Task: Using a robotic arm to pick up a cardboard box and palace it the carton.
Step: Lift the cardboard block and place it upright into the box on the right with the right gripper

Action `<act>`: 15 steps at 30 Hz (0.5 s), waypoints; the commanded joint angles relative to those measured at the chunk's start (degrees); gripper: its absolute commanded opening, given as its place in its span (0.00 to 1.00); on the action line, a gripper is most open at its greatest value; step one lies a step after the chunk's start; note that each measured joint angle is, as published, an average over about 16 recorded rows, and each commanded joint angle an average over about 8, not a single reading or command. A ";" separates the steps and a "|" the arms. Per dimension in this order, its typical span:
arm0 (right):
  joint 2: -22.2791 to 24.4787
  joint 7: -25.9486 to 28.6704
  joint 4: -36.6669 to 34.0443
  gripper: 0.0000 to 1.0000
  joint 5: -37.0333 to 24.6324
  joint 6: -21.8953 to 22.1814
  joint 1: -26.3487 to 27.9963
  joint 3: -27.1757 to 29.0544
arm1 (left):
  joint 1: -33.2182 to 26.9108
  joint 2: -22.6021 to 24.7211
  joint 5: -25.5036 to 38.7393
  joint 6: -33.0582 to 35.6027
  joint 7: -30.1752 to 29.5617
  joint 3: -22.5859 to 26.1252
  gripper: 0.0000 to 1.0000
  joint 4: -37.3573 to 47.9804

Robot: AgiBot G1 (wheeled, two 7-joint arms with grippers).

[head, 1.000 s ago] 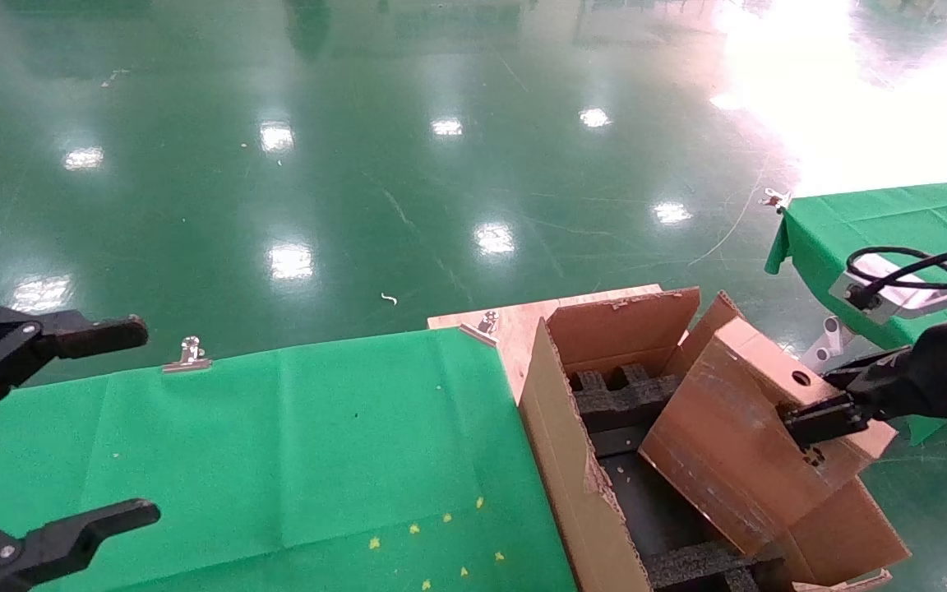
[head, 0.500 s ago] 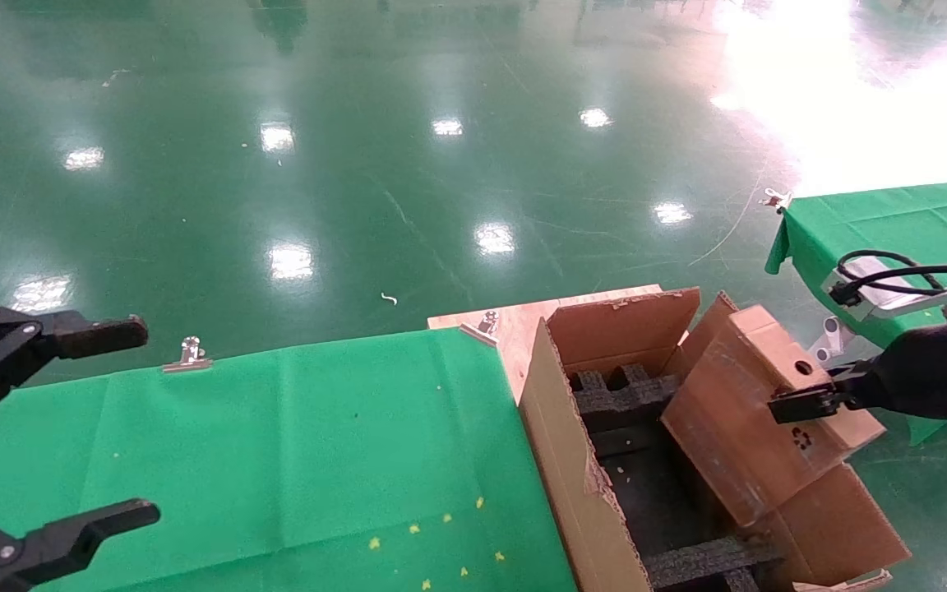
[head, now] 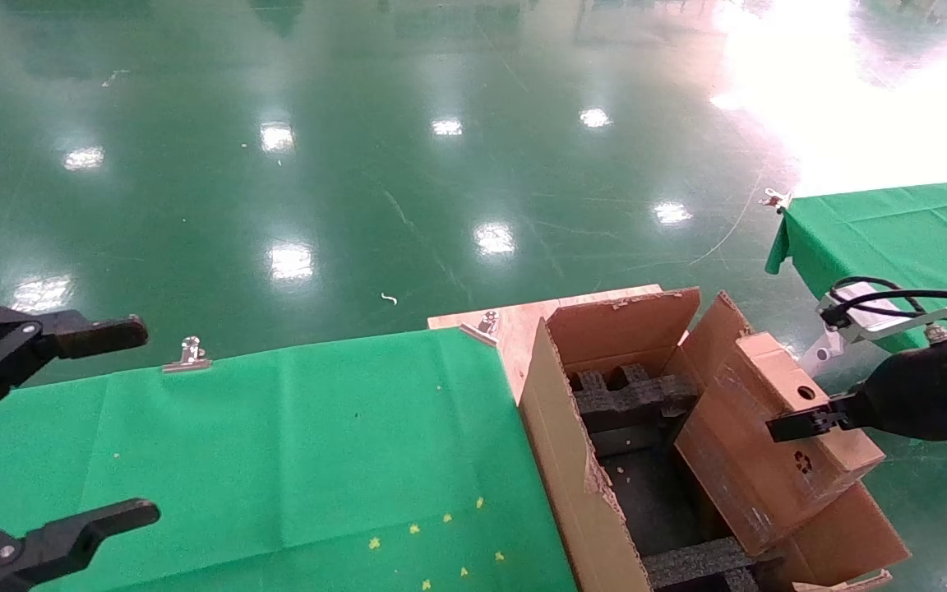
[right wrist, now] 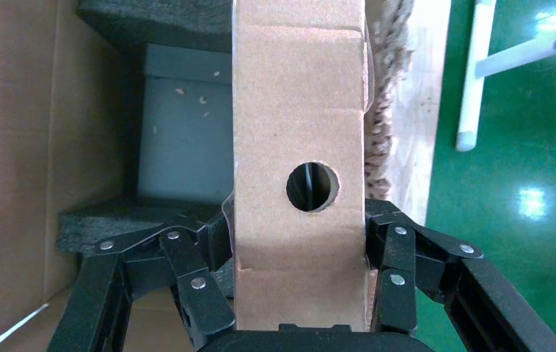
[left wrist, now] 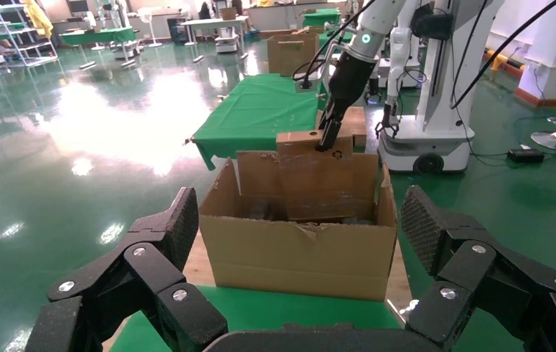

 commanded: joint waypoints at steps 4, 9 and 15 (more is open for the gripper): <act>-0.50 1.52 -0.17 0.00 -0.45 0.22 -0.35 -0.19 | 0.00 0.00 0.00 0.00 0.00 0.01 1.00 0.00; -0.40 3.78 -0.31 0.00 -3.50 1.09 -0.04 -0.75 | 0.00 0.00 -0.01 0.00 0.01 0.01 1.00 0.00; -0.63 6.95 -0.13 0.00 -6.66 2.71 -0.63 -1.44 | 0.00 -0.01 -0.01 -0.01 0.01 0.02 1.00 0.00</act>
